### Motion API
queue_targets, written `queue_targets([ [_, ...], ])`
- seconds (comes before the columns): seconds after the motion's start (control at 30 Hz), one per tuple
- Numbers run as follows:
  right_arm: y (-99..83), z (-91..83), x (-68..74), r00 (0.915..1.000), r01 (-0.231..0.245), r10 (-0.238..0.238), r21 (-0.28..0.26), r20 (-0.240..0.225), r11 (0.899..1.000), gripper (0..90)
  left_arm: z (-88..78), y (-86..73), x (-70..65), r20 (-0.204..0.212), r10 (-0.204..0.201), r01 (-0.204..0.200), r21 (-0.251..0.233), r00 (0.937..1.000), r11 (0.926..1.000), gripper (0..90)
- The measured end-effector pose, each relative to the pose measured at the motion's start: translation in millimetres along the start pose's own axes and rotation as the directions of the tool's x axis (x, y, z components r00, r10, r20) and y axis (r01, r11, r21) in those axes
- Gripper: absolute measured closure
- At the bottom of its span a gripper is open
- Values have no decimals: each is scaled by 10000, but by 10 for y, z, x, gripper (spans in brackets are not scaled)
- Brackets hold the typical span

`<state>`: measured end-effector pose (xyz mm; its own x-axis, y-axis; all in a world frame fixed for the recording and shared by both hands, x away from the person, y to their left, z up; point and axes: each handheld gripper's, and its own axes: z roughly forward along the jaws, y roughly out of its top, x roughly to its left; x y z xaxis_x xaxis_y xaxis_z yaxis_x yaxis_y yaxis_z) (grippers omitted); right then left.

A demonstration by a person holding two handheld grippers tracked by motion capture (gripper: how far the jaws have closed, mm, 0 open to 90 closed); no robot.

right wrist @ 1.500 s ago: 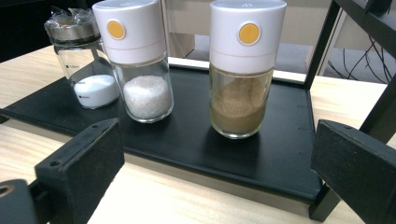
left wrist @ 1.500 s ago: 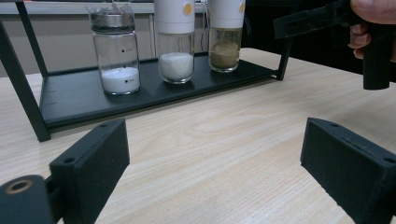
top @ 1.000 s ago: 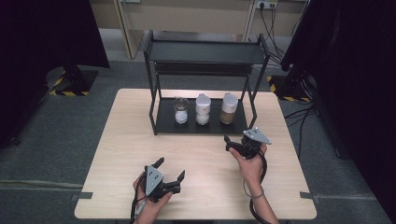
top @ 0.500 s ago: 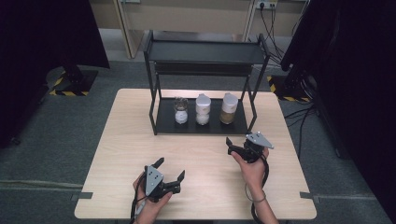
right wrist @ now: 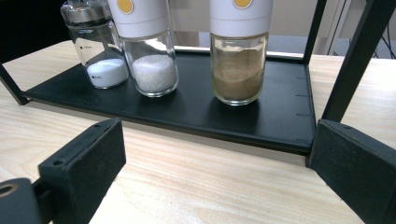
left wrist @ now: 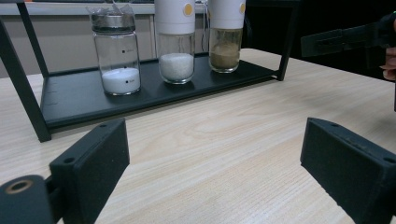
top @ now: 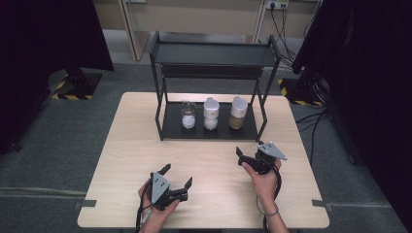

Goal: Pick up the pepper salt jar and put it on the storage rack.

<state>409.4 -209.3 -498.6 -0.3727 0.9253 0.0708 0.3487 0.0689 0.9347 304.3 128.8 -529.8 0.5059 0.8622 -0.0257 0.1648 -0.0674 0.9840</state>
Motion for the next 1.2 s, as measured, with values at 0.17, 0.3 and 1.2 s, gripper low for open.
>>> queue_targets([
  [0.17, -5, -34, -2, 10000, 39, -39, -12, -23, 10000, 38, 0, 0, 0, -1, -4, 4, -4, 10000, 10000, 75],
  [0.3, -11, -71, -5, 10000, 57, -57, -51, -42, 10000, 37, 0, 0, 0, 2, -7, 7, -5, 10000, 10000, 75],
  [1.2, -71, -233, -23, 9996, 181, -183, -104, -198, 9998, 30, 0, -1, 0, -4, -32, 32, -17, 10000, 10000, 75],
])
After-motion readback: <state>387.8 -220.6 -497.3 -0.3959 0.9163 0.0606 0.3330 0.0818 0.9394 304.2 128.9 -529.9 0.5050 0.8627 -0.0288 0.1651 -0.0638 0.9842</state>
